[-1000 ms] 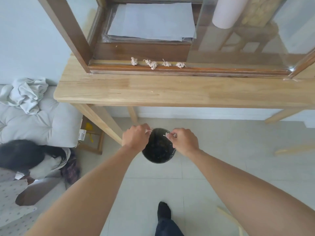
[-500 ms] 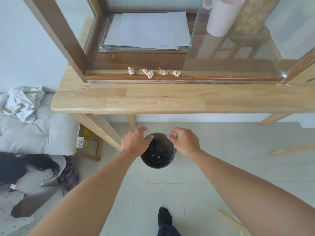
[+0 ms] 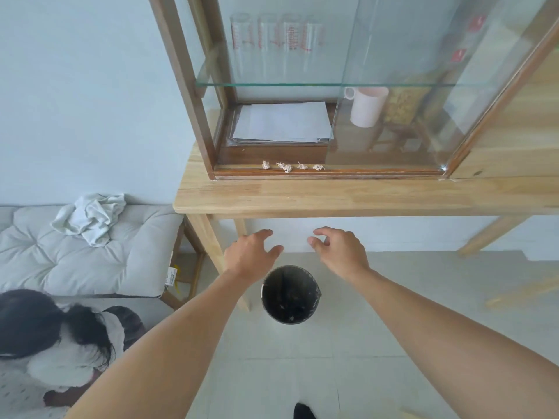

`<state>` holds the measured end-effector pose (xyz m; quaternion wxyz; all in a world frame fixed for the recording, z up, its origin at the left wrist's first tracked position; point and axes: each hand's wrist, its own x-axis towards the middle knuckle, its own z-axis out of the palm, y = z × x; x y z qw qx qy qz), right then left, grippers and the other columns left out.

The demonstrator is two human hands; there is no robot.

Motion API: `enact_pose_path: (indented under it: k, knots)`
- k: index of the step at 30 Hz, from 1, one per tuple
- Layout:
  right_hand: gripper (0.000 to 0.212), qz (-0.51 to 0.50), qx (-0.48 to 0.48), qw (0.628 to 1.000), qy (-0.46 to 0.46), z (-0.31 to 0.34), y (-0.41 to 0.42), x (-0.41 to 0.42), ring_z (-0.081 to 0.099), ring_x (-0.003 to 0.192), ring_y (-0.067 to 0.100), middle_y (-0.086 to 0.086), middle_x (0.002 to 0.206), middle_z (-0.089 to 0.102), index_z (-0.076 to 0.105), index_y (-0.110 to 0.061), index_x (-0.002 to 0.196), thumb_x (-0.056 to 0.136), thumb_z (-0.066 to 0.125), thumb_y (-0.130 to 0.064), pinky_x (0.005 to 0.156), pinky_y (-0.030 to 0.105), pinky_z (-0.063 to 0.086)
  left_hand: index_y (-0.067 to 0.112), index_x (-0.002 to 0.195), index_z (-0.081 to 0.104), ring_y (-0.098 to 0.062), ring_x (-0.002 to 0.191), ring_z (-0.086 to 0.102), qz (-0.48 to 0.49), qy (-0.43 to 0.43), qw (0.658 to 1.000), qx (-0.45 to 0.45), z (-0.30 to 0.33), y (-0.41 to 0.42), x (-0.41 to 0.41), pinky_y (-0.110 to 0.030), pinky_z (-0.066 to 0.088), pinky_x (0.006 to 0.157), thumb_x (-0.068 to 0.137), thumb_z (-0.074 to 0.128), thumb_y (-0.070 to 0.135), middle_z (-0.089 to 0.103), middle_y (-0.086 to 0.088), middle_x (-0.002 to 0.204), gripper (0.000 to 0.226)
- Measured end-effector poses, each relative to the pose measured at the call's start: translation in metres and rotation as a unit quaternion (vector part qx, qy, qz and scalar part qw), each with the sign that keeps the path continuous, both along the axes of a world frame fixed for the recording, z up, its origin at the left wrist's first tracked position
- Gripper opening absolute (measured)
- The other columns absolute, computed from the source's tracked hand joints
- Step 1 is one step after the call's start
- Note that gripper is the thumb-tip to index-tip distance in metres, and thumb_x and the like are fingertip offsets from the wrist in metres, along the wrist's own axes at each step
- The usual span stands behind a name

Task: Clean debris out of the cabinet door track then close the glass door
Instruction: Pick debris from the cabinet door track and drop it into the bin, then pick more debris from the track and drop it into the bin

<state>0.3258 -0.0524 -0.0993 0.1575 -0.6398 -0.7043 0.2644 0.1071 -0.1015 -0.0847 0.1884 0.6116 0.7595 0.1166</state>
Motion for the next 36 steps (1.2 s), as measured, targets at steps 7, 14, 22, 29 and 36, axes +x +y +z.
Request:
enact_pose_path:
  k: [7,14,22,29,36]
  knots:
    - [0.03,0.011,0.052,0.998,0.035,0.06,-0.007,-0.019,0.071,0.087,0.018,-0.017,0.072,0.067,0.078,-0.035,0.12,0.104,0.059,-0.053,0.07,0.029,0.046,0.031,0.148,0.057,-0.026,0.105,0.072,0.014,-0.005,0.997,0.078,0.057,-0.013,-0.02,-0.045,0.062,0.087,0.099,0.057,0.059,0.077,0.001,0.112,0.056]
    - [0.031,0.012,0.084,0.995,0.055,0.092,0.027,-0.047,0.074,0.096,0.023,-0.011,0.083,0.075,0.077,-0.033,0.122,0.102,0.063,-0.053,0.079,0.036,0.054,0.037,0.145,0.058,-0.029,0.107,0.07,0.026,0.011,0.993,0.116,0.086,0.02,-0.037,-0.042,0.058,0.082,0.098,0.056,0.062,0.078,0.0,0.107,0.053]
    - [0.04,0.008,0.091,0.995,0.042,0.099,0.088,-0.071,0.072,0.117,0.03,0.0,0.115,0.082,0.072,-0.032,0.136,0.101,0.064,-0.05,0.093,0.04,0.058,0.038,0.141,0.063,-0.028,0.111,0.07,0.033,-0.014,0.986,0.161,0.092,0.092,-0.035,-0.038,0.053,0.078,0.096,0.064,0.055,0.079,0.001,0.112,0.048]
    - [0.045,0.015,0.079,0.997,0.02,0.087,0.107,-0.075,0.076,0.11,0.027,0.005,0.094,0.085,0.068,-0.034,0.144,0.102,0.06,-0.049,0.096,0.041,0.06,0.041,0.134,0.068,-0.033,0.11,0.07,0.056,-0.061,0.987,0.136,0.075,0.121,-0.03,-0.045,0.057,0.087,0.099,0.059,0.056,0.079,-0.003,0.11,0.04]
    - [0.029,0.018,0.094,0.993,0.07,0.088,0.101,-0.07,0.078,0.095,0.026,0.004,0.087,0.084,0.079,-0.033,0.127,0.103,0.064,-0.042,0.087,0.042,0.061,0.038,0.119,0.079,-0.033,0.09,0.073,0.08,-0.118,0.974,0.174,0.074,0.115,-0.031,-0.044,0.059,0.079,0.099,0.067,0.045,0.073,-0.002,0.08,0.024]
